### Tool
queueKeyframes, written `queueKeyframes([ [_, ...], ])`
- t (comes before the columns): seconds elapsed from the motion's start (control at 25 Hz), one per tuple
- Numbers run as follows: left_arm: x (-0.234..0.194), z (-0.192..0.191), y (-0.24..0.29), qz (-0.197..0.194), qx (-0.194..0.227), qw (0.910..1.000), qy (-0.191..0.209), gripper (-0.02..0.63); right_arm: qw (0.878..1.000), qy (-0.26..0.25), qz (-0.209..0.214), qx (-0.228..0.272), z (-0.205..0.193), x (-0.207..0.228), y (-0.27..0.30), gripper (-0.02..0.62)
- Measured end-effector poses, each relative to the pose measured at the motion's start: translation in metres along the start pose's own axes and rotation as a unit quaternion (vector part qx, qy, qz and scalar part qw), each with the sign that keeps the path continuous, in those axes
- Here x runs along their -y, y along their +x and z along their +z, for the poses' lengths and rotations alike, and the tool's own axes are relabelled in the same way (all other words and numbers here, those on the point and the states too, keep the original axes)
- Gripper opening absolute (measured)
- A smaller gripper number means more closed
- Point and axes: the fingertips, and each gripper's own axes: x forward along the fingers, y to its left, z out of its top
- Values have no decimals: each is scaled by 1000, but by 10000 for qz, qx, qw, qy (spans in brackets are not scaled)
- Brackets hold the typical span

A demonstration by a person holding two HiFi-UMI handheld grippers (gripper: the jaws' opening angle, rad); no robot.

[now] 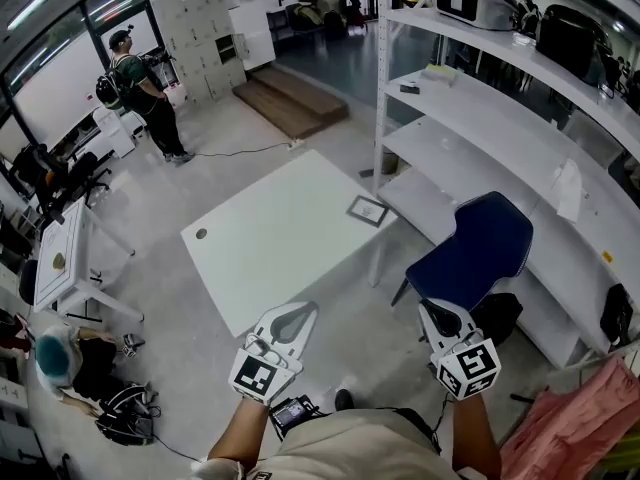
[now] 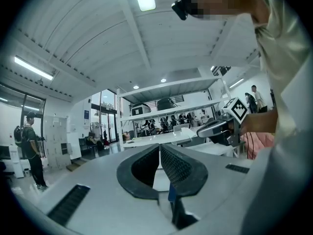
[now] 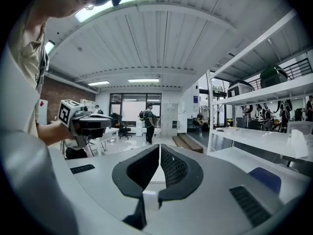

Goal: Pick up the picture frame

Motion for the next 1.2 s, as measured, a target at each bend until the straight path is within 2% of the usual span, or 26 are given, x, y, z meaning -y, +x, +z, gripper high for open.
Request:
queueKeyframes([
  [0.2, -35, -7, 3, 14, 46, 10000, -18, 21, 10000, -58, 53, -26, 6, -6, 38, 28],
  [0.4, -59, -17, 18, 43, -22, 10000, 49, 20, 9999, -73, 71, 1, 9, 8, 72, 28],
  [0.64, -95, -29, 26, 269, -143, 9995, 30, 21, 9996, -82, 275, -6, 10, 18, 121, 28],
  [0.88, -136, -42, 41, 635, -303, 9975, -52, 20, 9989, -103, 459, -68, 8, 43, 172, 28],
  [1.2, -183, -64, 104, 777, -474, 9957, -157, 21, 9973, -48, 664, -304, 0, 95, 241, 28],
])
